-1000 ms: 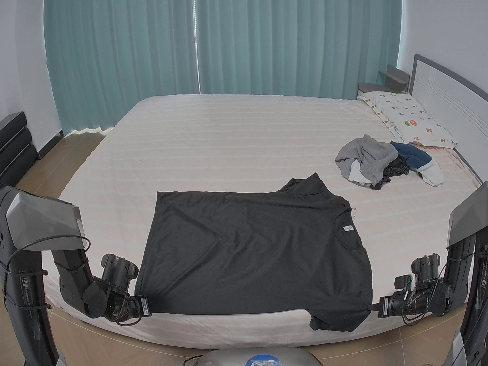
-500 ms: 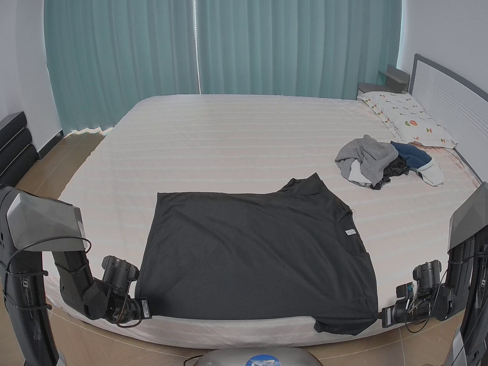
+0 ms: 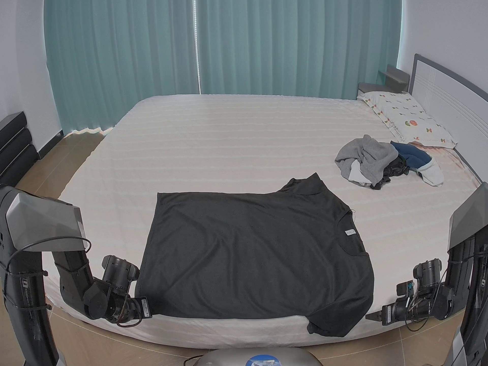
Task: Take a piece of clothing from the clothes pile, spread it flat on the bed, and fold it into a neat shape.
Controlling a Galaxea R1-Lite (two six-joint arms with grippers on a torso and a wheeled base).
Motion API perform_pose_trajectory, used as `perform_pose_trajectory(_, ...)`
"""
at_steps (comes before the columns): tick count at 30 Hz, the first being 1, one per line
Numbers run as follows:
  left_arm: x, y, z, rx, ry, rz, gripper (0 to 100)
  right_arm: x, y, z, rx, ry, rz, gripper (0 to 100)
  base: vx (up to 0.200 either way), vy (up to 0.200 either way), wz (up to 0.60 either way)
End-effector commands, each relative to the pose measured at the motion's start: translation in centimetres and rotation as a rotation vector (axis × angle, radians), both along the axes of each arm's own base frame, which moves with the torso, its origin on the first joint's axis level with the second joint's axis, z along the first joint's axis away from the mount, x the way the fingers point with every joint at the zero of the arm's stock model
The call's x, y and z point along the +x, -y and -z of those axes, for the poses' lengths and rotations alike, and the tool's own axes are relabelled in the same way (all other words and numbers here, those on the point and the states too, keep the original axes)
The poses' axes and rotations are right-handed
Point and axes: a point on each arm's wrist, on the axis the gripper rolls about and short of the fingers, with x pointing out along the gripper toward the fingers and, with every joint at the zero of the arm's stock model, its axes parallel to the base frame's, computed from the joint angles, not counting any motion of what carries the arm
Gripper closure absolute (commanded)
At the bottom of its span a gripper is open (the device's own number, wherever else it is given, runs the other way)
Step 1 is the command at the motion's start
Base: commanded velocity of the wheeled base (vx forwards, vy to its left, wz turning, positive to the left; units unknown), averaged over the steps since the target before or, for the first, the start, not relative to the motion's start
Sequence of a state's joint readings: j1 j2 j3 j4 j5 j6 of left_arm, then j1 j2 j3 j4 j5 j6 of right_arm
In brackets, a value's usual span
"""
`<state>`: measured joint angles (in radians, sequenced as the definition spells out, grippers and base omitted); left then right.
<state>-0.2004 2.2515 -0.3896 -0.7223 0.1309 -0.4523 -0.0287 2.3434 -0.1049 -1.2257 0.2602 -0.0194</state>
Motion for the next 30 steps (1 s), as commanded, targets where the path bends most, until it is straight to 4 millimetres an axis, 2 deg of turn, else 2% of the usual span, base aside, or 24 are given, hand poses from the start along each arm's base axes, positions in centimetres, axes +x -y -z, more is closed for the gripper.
perform_pose_trajectory(1,0.0,0.0,-1.3,-0.010,0.045,0.001,0,1.0,0.2,-1.7,0.042,0.087,0.041,0,0.000,0.000,0.00)
perform_pose_trajectory(6,0.2,-0.3,-4.9,-0.098,0.164,0.016,0,2.4,0.0,-4.2,0.153,0.187,0.131,0,0.000,0.000,0.00)
perform_pose_trajectory(9,0.4,-0.6,-6.1,-0.143,0.209,0.017,0,3.1,-0.1,-4.6,0.203,0.202,0.175,0,0.000,0.000,0.00)
perform_pose_trajectory(18,2.4,-0.3,-6.9,-0.224,0.273,-0.096,0,4.1,-0.1,-4.5,0.253,0.204,0.218,0,0.000,0.000,0.00)
perform_pose_trajectory(30,3.7,-0.2,-6.2,-0.234,0.274,-0.141,0,4.7,-0.1,-4.0,0.296,0.183,0.235,0,0.000,0.000,0.00)
